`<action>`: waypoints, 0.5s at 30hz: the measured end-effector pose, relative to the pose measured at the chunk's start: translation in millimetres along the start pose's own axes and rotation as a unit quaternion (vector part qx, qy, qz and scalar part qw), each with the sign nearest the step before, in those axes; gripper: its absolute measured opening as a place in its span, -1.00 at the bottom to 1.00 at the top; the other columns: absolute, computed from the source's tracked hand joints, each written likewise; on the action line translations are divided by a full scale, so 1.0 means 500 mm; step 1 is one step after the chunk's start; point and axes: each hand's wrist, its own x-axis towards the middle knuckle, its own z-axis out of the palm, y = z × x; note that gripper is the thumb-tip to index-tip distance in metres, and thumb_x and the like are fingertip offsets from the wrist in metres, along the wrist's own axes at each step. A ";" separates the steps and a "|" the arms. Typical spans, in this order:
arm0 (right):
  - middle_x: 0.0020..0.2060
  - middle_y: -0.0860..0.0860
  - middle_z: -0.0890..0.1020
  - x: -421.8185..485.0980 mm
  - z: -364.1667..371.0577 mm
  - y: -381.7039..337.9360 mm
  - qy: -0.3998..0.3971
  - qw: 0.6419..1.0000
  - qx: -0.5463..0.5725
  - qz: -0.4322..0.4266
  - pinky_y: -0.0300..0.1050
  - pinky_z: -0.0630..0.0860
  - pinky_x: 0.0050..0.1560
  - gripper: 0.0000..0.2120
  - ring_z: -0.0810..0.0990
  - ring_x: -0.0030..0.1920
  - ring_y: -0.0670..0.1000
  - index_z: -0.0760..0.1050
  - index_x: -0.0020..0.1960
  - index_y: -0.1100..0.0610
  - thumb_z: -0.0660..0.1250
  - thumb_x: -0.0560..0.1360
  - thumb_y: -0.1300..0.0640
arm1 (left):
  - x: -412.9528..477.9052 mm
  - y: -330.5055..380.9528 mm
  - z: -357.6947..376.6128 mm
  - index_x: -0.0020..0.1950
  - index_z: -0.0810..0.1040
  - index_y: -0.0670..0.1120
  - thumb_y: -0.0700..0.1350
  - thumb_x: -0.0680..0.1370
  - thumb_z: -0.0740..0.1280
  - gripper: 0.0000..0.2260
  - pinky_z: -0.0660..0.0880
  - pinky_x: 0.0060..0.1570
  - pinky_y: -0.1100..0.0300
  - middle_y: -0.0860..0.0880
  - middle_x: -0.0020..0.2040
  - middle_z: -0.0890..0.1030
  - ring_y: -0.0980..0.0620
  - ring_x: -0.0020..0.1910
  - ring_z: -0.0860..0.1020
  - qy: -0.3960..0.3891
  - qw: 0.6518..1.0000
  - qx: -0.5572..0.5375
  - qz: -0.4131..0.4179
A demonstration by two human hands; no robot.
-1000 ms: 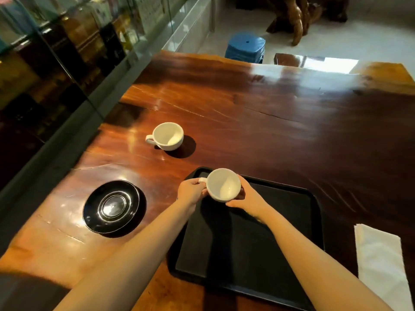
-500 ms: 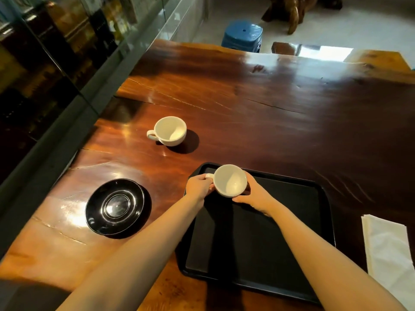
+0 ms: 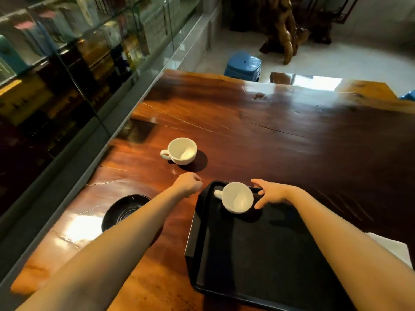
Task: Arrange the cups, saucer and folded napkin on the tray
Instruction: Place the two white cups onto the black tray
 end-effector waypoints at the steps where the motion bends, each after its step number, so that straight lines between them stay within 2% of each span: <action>1: 0.53 0.03 0.09 -0.004 -0.016 -0.017 -0.014 0.999 -0.034 0.008 0.14 0.15 0.46 -0.11 0.13 0.50 0.11 -0.04 0.52 0.01 0.44 0.40 0.25 | -0.002 -0.001 -0.028 0.12 0.56 -0.12 -0.17 0.52 0.19 -0.76 0.50 -0.21 0.09 -0.14 -0.04 0.60 -0.07 -0.16 0.53 -0.018 0.998 0.052 0.008; 3: 0.52 0.02 0.11 -0.010 -0.040 -0.060 -0.035 0.996 -0.082 0.017 0.13 0.14 0.47 -0.18 0.12 0.50 0.11 0.02 0.52 0.04 0.42 0.43 0.23 | -0.006 -0.002 -0.077 0.27 0.50 -0.11 -0.11 0.56 0.18 -0.69 0.52 -0.11 0.07 -0.13 0.06 0.61 -0.04 -0.10 0.56 -0.061 0.992 0.112 0.006; 6: 0.52 0.05 0.11 -0.007 -0.054 -0.128 -0.049 0.992 -0.115 0.016 0.12 0.18 0.45 -0.23 0.11 0.50 0.14 0.02 0.53 0.08 0.38 0.47 0.21 | -0.007 -0.012 -0.129 0.33 0.44 -0.09 -0.08 0.58 0.17 -0.67 0.50 0.05 0.02 -0.13 0.13 0.59 -0.07 0.04 0.59 -0.100 0.986 0.132 -0.013; 9: 0.53 0.07 0.07 0.021 -0.052 -0.182 -0.060 0.991 -0.121 0.021 0.16 0.15 0.46 -0.24 0.07 0.51 0.16 0.01 0.53 0.09 0.37 0.48 0.22 | 0.000 -0.029 -0.168 0.34 0.43 -0.09 -0.07 0.58 0.16 -0.66 0.50 0.03 -0.01 -0.15 0.20 0.57 -0.10 0.12 0.58 -0.115 0.978 0.174 -0.024; 15: 0.53 0.06 0.08 0.105 -0.030 -0.256 -0.071 0.981 -0.177 0.031 0.16 0.18 0.45 -0.22 0.15 0.49 0.16 0.00 0.52 0.06 0.39 0.47 0.18 | 0.029 -0.073 -0.223 0.35 0.43 -0.09 -0.06 0.59 0.15 -0.65 0.50 0.13 -0.03 -0.14 0.23 0.56 -0.09 0.16 0.56 -0.122 0.970 0.206 -0.048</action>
